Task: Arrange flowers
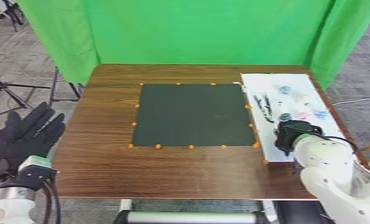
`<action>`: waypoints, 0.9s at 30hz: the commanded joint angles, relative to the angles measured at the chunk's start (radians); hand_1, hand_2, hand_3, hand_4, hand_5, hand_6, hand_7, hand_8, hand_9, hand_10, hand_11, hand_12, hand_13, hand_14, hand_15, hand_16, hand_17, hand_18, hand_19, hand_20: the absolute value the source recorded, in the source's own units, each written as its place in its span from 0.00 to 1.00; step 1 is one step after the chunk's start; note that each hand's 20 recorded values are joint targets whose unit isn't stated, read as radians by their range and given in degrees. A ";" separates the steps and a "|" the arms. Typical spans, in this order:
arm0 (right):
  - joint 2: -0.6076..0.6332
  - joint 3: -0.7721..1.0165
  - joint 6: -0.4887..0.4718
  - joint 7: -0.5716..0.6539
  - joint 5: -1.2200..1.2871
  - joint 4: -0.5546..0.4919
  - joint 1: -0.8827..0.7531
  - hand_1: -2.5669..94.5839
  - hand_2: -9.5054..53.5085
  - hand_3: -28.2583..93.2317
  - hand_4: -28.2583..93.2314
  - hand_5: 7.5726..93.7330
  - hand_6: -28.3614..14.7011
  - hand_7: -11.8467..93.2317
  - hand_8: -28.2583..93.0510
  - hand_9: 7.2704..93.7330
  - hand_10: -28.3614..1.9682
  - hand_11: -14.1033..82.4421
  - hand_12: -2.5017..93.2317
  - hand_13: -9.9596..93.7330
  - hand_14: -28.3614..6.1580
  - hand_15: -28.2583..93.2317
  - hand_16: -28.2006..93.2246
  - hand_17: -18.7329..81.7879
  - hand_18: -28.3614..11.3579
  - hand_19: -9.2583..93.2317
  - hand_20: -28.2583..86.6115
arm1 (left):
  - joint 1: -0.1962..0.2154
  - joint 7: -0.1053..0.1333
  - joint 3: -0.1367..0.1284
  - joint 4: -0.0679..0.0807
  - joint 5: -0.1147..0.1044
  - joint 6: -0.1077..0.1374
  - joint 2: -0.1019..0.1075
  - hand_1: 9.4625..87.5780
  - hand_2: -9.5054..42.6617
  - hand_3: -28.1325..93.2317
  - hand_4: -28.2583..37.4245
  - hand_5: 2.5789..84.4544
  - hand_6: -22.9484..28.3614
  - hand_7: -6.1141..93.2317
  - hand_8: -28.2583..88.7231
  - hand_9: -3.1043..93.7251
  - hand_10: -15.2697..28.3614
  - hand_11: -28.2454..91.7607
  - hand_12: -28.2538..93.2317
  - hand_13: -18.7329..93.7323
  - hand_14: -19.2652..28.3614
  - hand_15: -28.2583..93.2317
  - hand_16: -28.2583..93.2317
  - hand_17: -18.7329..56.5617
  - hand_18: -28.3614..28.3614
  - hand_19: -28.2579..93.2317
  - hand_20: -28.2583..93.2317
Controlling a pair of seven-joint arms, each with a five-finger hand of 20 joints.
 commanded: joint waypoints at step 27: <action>-0.101 0.056 0.527 -0.141 0.082 -0.182 -0.107 0.48 0.00 0.88 0.17 0.86 0.61 0.52 0.44 0.95 0.61 0.57 0.55 0.93 0.61 0.75 0.55 0.74 0.16 1.00 0.69 | 0.016 0.012 0.008 0.003 -0.021 0.005 -0.002 0.24 0.53 0.78 0.00 0.45 0.60 0.20 0.16 0.36 0.65 0.47 0.30 0.38 0.72 0.59 0.14 0.17 0.72 0.52 0.31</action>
